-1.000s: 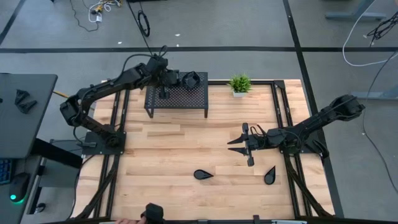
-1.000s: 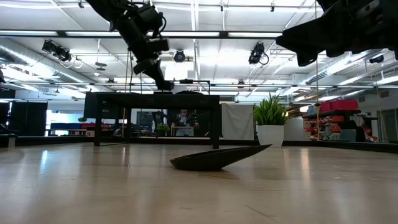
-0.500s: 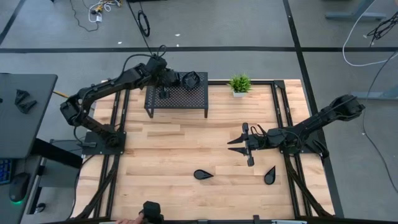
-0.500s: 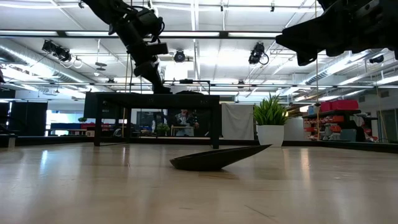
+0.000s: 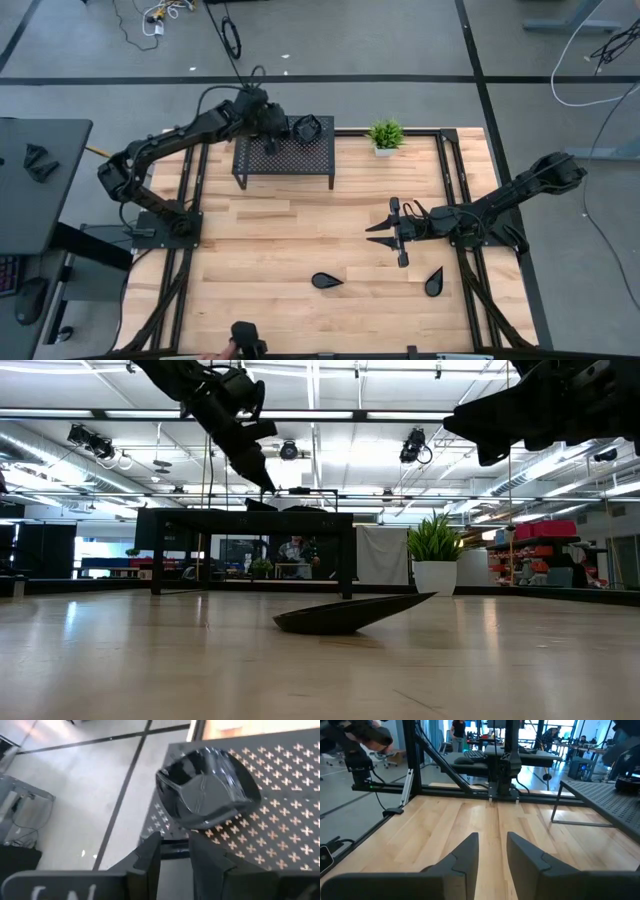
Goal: Pick & Place Mini shaped plates
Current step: Stack the black square plate on top of the square plate on the shelf
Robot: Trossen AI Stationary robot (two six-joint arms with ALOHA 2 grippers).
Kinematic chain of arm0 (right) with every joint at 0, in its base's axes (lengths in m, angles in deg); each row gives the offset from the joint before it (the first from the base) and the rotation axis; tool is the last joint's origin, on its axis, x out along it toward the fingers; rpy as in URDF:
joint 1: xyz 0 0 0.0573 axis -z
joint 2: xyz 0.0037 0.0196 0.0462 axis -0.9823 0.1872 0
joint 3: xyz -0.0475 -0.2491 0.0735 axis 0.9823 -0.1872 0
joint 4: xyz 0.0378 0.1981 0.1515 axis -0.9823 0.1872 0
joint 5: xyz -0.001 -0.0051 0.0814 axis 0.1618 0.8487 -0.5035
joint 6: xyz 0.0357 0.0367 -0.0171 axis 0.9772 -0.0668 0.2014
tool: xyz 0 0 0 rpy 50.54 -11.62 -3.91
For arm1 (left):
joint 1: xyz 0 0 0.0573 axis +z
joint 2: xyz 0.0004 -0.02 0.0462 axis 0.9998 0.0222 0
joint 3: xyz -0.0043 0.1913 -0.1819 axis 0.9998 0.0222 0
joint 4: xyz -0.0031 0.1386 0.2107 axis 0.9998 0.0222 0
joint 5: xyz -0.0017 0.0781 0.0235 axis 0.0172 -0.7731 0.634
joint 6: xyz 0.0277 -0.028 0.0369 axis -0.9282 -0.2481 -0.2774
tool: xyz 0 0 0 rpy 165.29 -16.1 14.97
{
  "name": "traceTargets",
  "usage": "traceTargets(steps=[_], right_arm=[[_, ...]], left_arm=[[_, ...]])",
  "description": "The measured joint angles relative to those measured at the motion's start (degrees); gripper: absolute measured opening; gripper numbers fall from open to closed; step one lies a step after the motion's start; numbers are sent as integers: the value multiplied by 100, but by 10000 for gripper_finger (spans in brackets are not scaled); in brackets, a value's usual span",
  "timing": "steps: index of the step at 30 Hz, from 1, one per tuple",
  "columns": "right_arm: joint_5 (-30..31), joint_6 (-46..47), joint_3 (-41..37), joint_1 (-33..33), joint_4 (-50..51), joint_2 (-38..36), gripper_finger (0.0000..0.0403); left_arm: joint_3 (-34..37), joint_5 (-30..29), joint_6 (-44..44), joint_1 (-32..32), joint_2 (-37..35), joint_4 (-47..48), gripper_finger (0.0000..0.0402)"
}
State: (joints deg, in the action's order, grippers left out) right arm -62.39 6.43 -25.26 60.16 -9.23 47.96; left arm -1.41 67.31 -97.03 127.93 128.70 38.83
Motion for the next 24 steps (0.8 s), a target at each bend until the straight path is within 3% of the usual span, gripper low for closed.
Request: traceTargets(steps=[2, 5, 8, 13, 19, 24], right_arm=[[0, 38, 0, 0, 0, 0, 103], [0, 92, 0, -1, 2, 0, 103], [0, 71, 0, 0, 2, 0, 103], [29, -35, 0, 27, 2, 0, 103], [42, -97, 0, 106, -10, 0, 103], [41, -29, 0, 107, -38, 0, 103]], left_arm=[[-55, -129, 17, 0, -22, 8, 108], [-233, -851, 310, -3, -45, 118, 104], [-495, -1250, 637, 112, -48, 861, 80], [-613, -1034, 1262, 374, -52, 1706, 10], [-604, -755, 1499, 555, 169, 1923, 9], [-611, -746, 1486, 520, 415, 1559, 5]])
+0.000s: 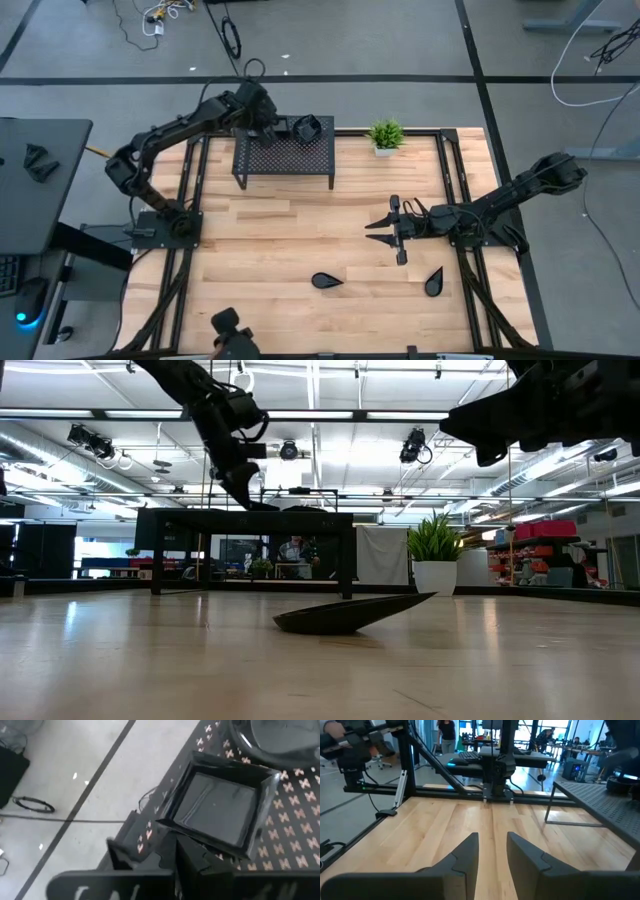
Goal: Pick & Place Mini shaped plates
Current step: Stack the black square plate on top of the square plate on the shelf, then stack the black drop-shaped plate on top of the drop-shaped plate on the shelf
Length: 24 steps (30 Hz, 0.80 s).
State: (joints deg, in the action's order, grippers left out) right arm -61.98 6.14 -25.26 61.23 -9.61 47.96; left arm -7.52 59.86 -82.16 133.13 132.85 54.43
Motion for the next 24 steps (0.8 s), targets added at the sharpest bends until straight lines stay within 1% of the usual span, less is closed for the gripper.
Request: traceTargets(steps=[3, 5, 10, 13, 15, 19, 22, 24], right_arm=[[-1, 23, 0, 0, 3, 0, 103], [-2, 39, 0, 0, 3, 0, 103], [-2, 39, 0, 0, 1, -2, 103], [-2, 39, 0, 0, 6, -1, 103], [-27, 105, 0, 0, 1, -1, 103], [-173, 770, -2, 10, -168, -1, 103], [-140, 764, -2, 48, -162, -2, 103], [69, 735, 47, 47, 64, -2, 103]], left_arm=[[2, -37, -36, -25, 99, -304, 11], [2, -193, -52, -26, 132, -422, 12], [2, -736, -54, -42, 92, -402, 6], [2, -893, -52, -95, -57, -344, 5], [2, -883, -52, -191, -188, -341, 6], [2, -874, -48, -683, -512, -250, 4], [2, -871, 111, -1290, -696, -108, 3], [2, -866, 457, -1774, -733, -100, 3]])
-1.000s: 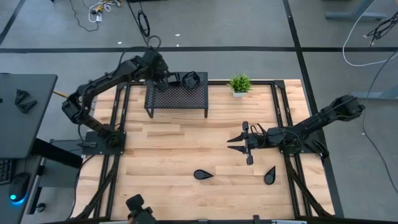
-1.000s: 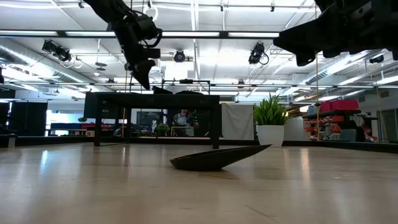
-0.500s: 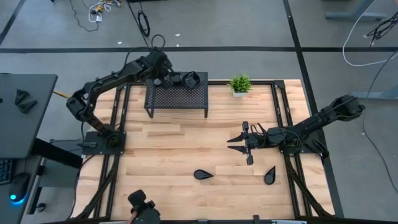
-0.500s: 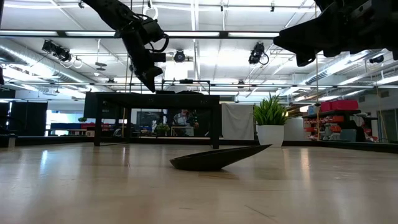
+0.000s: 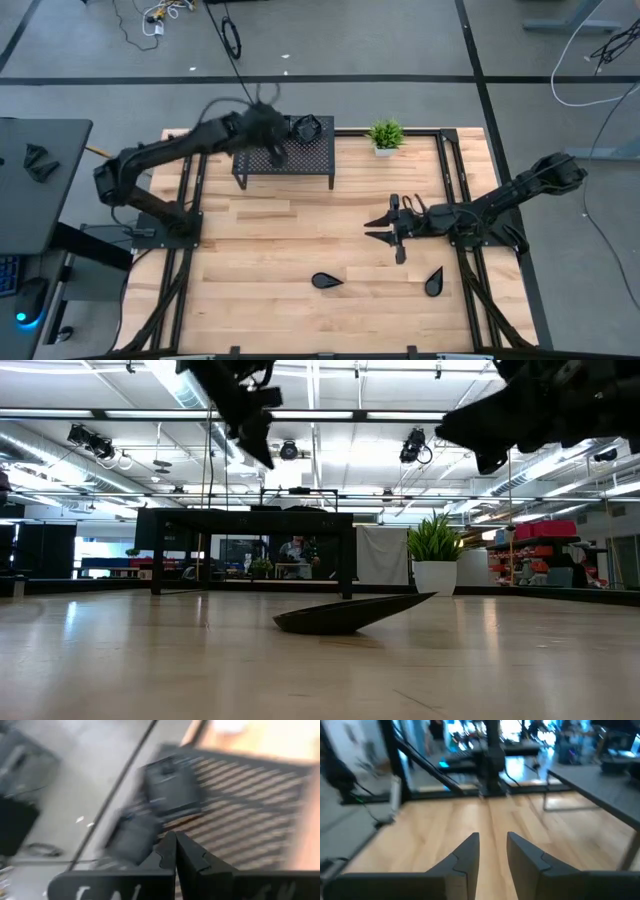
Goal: Pick & Place Mini shaped plates
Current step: Stack the black drop-shaped plate on top of the drop-shaped plate on the shelf
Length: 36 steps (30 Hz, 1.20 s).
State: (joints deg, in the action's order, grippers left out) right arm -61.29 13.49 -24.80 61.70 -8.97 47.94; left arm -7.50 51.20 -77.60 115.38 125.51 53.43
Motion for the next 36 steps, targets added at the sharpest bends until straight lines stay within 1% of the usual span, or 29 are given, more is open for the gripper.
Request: traceTargets(steps=[2, 4, 6, 9, 11, 12, 15, 17, 20, 21, 24, 26, 30, 33, 36], right_arm=[[219, 47, 224, -54, 558, -2, 103], [226, 60, 648, -157, 1579, -22, 103], [120, 99, 1274, -347, 3134, -22, 103], [-130, 335, 2276, -651, 5618, 4, 103], [-460, 547, 2785, -854, 6937, 15, 103], [-744, 614, 2986, -959, 7500, 13, 103], [-1744, 748, 3238, -1234, 8614, 7, 103], [-2356, 1183, 3211, -1344, 9242, 11, 103], [-2891, 1835, 2948, -1393, 9842, 20, 103], [-3026, 1940, 2839, -1405, 10015, 22, 103], [-3318, 1918, 2487, -1411, 10012, 20, 103], [-3328, 1750, 2228, -1411, 9972, 22, 103], [-3320, 1444, 1819, -1411, 9477, 22, 103], [-3241, 1338, 1630, -1411, 9146, 22, 103], [-3344, 1358, 1511, -1411, 9096, 22, 103]], left_arm=[[0, 6, 391, -518, 12, 2, 3], [0, -13, 676, -1079, 84, -50, 3], [2, -117, 983, -1601, 206, -142, 3], [4, -373, 1336, -2364, 421, -533, 3], [4, -577, 1387, -2818, 602, -793, 3], [4, -699, 1396, -3019, 706, -951, 3], [4, -1025, 1489, -3515, 1010, -1310, 3], [2, -1090, 1702, -3741, 1211, -1419, 5], [4, -1089, 2084, -3940, 1537, -1410, 9], [4, -1087, 2144, -3982, 1644, -1391, 9], [4, -1085, 2261, -4070, 1953, -1408, 10], [4, -985, 2275, -4106, 2120, -1435, 10], [4, -802, 2400, -4144, 2311, -1485, 11], [4, -786, 2438, -4168, 2365, -1522, 11], [4, -765, 2449, -4169, 2374, -1518, 11]])
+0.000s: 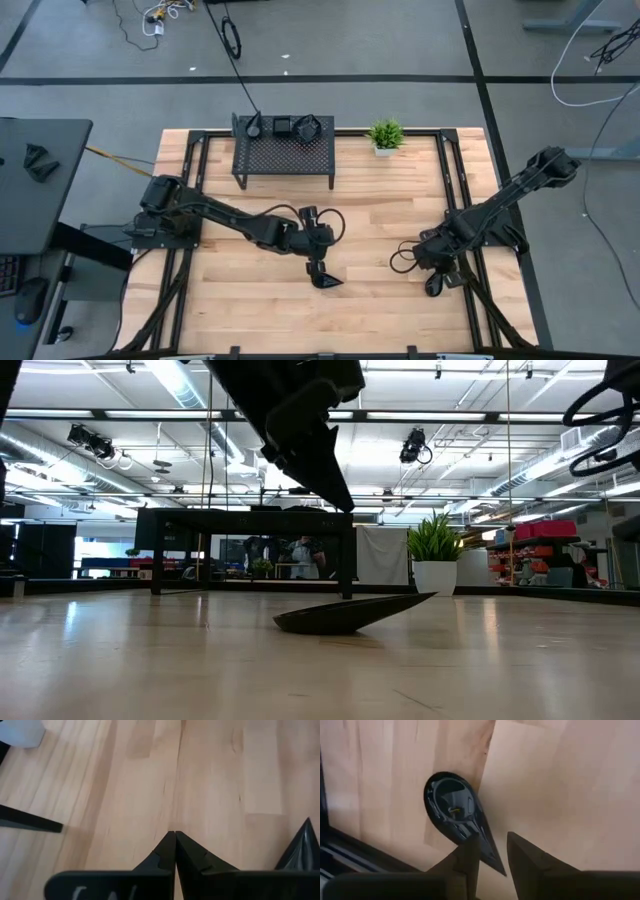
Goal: Pick & Place Mini shaped plates
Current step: Stack the black drop-shaped plate on top of the drop-shaped plate on the shelf
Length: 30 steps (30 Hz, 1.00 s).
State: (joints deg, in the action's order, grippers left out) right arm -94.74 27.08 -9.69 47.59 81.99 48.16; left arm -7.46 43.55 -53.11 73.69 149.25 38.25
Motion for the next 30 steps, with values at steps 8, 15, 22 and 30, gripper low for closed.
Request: traceTargets(steps=[8, 15, 22, 30], right_arm=[[-90, 97, -211, -67, -431, 269, 103], [-73, 67, -207, -268, -482, 769, 90], [-103, 197, 73, -315, -497, 758, 24], [708, 226, 1025, -24, -491, 761, 6]], left_arm=[[0, -2, -26, 3, 0, -140, 11], [0, 0, -37, 7, 0, -137, 11], [0, 22, -17, 7, 0, -98, 12], [0, 77, 262, 82, 0, -225, 12]])
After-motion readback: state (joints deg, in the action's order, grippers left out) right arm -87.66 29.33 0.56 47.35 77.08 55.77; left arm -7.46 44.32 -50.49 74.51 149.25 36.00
